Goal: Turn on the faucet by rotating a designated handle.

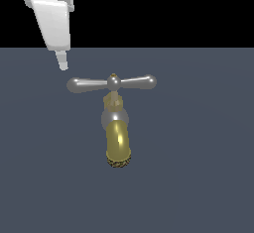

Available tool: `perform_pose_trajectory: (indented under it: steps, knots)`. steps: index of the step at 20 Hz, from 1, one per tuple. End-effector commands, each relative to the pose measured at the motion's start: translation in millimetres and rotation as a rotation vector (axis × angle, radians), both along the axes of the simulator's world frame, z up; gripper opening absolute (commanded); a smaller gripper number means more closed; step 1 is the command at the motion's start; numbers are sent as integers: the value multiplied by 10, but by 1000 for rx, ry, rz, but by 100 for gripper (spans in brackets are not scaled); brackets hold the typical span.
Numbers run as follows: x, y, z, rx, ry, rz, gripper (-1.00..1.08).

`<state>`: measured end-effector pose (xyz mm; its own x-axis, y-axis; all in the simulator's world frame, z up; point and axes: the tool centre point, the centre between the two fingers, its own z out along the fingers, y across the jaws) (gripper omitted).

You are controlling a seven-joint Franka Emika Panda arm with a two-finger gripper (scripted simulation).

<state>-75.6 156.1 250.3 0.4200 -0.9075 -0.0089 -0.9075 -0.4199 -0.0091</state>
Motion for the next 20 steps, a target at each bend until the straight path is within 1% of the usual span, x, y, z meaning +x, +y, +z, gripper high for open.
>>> perform_pose_trajectory:
  steps: [1,11,20]
  knots:
    - [100,2,-94,-1,0,-46,-100]
    - [423,-38,-398,-9,4,-193,-100]
    - [553,-73,-515,-12,6,-253,-100]
